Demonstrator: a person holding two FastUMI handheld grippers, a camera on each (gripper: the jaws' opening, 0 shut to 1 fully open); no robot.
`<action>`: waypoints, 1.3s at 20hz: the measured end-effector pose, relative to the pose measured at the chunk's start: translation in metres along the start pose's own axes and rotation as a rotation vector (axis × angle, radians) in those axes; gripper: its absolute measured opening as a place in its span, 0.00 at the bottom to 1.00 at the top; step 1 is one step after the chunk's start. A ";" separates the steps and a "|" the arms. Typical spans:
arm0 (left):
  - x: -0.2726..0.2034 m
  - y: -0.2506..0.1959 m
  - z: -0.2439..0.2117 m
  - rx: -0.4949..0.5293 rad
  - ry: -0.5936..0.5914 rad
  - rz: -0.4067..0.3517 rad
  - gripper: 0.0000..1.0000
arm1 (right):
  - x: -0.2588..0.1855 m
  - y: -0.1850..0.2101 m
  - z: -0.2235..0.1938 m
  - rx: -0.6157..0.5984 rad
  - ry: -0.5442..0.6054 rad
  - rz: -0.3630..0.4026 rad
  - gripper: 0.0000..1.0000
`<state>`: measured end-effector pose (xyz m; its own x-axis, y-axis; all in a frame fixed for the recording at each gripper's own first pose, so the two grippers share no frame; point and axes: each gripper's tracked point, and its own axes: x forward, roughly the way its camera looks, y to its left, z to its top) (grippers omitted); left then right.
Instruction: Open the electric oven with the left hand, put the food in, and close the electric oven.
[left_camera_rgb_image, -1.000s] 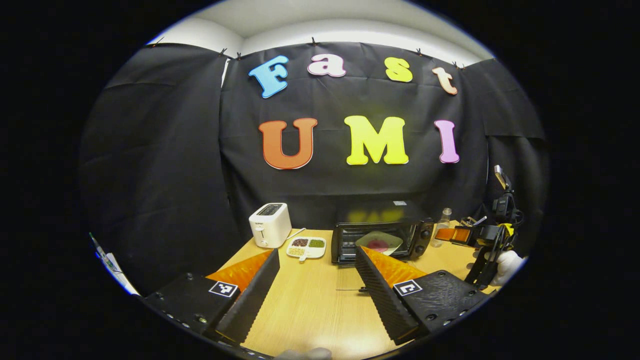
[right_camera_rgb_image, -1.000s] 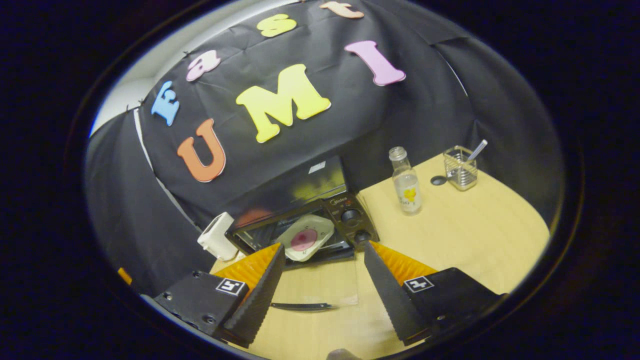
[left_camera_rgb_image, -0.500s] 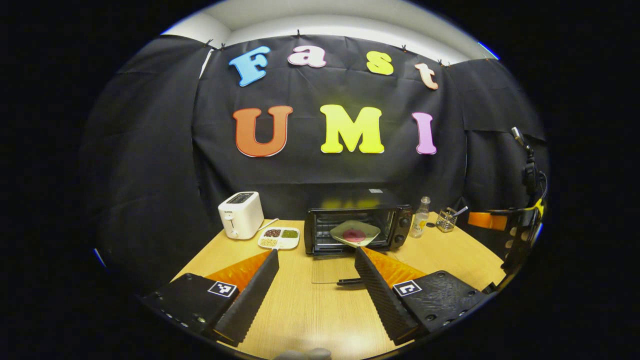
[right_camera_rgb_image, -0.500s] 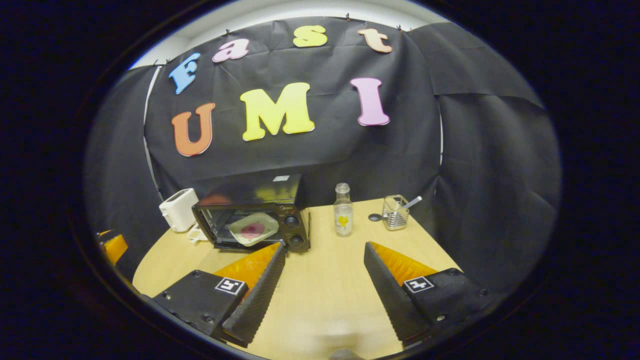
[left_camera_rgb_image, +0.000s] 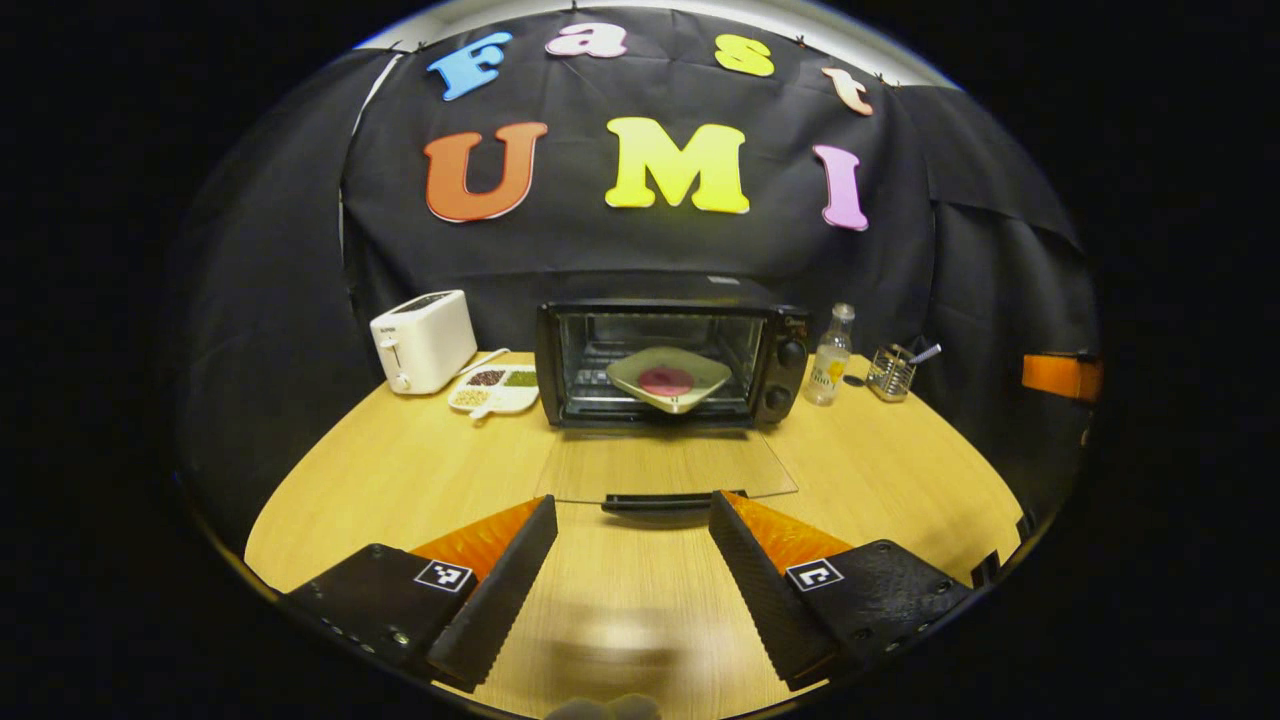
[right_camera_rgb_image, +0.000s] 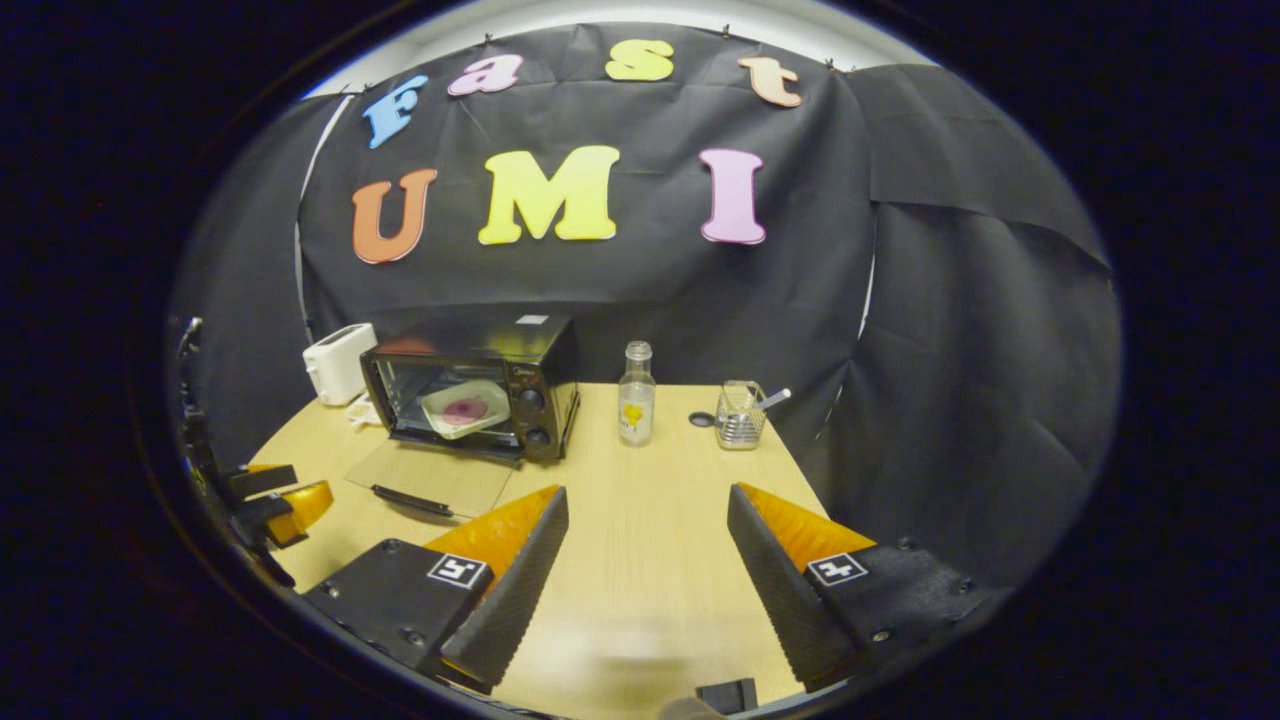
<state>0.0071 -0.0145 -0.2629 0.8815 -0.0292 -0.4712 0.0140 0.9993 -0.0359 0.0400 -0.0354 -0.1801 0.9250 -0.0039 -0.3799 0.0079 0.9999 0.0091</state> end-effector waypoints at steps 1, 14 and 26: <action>0.007 -0.006 -0.010 0.009 0.019 -0.005 0.98 | 0.000 -0.003 0.000 0.006 0.004 0.006 0.96; 0.077 -0.040 -0.073 0.030 0.134 -0.014 0.97 | -0.013 -0.042 -0.001 -0.020 0.040 -0.034 1.00; 0.122 -0.030 -0.080 0.027 0.163 -0.001 0.98 | -0.007 -0.035 -0.001 -0.002 0.068 -0.046 0.96</action>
<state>0.0766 -0.0498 -0.3902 0.7936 -0.0320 -0.6076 0.0299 0.9995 -0.0136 0.0326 -0.0706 -0.1784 0.8958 -0.0488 -0.4417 0.0484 0.9988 -0.0120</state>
